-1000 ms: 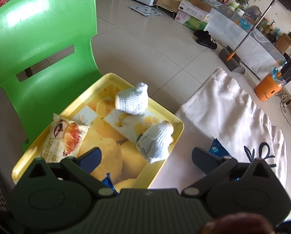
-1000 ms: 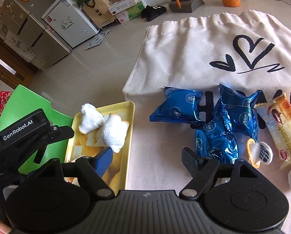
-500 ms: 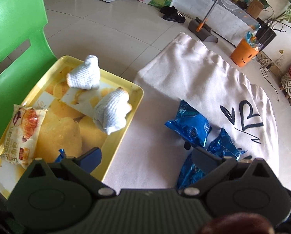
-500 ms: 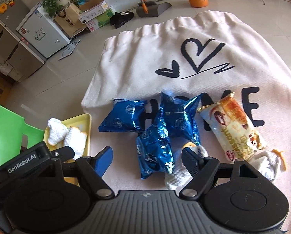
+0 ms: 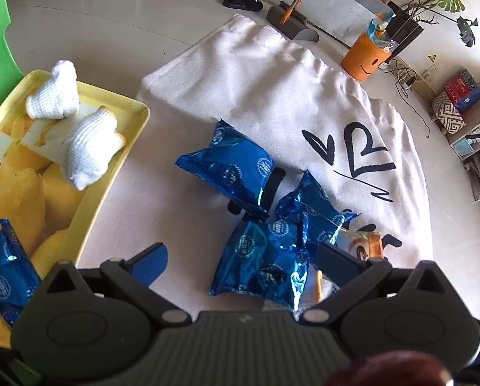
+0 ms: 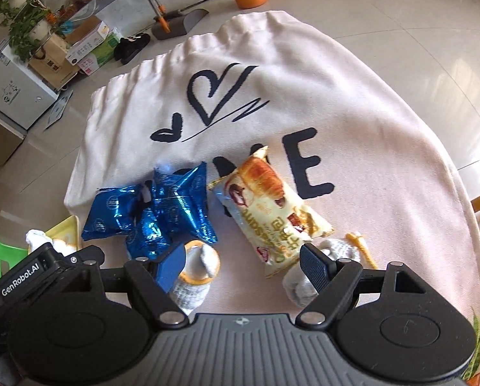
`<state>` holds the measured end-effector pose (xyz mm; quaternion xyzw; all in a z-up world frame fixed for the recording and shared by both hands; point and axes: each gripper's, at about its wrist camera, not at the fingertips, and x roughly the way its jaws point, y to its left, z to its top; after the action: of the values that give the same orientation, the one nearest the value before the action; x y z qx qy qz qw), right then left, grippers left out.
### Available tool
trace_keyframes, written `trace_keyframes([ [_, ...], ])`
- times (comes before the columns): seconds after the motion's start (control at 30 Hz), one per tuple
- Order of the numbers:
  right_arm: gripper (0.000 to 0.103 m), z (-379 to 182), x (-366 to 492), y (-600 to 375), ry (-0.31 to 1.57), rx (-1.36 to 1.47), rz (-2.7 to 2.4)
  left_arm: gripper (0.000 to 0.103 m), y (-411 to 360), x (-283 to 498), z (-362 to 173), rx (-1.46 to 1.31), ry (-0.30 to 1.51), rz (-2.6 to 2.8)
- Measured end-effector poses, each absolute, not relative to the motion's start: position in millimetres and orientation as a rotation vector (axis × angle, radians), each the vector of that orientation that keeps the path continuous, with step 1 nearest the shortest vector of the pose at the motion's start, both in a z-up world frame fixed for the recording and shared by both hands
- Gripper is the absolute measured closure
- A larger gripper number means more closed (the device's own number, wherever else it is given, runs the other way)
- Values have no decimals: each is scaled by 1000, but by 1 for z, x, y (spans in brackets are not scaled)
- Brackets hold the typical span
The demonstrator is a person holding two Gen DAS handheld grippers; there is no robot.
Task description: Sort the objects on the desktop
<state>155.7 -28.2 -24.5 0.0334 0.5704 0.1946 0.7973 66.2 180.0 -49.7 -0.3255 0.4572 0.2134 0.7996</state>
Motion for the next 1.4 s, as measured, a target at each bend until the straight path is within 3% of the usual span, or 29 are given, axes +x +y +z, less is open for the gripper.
trace_keyframes([
  [0.63,24,-48,176,-67,1313,174,335,1,169,102,-103,-687,1020,478],
  [1.4,24,-91,187,-82,1450,255,219,1,187,38,-120,-660,1169,610],
])
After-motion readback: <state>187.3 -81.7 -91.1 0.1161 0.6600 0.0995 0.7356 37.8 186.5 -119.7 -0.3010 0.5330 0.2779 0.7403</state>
